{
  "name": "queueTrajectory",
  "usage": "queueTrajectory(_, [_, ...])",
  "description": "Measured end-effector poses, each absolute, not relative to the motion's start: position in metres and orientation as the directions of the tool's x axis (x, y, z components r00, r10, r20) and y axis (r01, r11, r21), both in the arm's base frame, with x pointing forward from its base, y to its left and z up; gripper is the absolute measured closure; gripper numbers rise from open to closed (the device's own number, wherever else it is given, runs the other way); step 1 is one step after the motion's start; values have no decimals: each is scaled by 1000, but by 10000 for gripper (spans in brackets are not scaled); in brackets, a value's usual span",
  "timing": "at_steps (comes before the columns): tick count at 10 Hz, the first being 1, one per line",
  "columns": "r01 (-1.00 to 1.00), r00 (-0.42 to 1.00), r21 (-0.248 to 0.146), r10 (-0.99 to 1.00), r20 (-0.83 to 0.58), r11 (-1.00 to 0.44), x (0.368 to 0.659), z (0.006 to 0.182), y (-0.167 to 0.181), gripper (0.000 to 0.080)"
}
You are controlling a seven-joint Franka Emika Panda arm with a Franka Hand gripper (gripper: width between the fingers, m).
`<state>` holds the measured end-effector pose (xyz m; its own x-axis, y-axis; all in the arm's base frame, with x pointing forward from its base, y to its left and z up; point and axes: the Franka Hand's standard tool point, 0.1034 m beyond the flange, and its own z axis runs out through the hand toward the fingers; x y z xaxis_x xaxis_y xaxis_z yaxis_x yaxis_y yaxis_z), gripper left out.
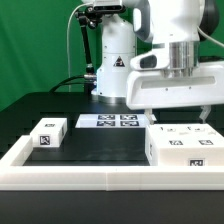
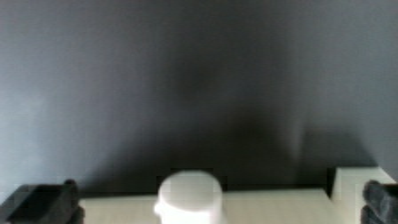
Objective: Assemble cabinet
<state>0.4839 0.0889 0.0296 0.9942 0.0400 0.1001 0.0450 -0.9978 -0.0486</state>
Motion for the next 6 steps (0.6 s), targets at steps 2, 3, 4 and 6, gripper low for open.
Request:
queueTrajectory(2, [65,992,-40,60,114,-997,484,18,77,3])
queueTrajectory(3, [71,992,-39,67,110,-997,482,15,76,3])
queueTrajectory(4, [74,991,-39,69,112,-996,483,16,77,3])
queueTrajectory(6, [78,991,-39,74,111,-996,483,15,77,3])
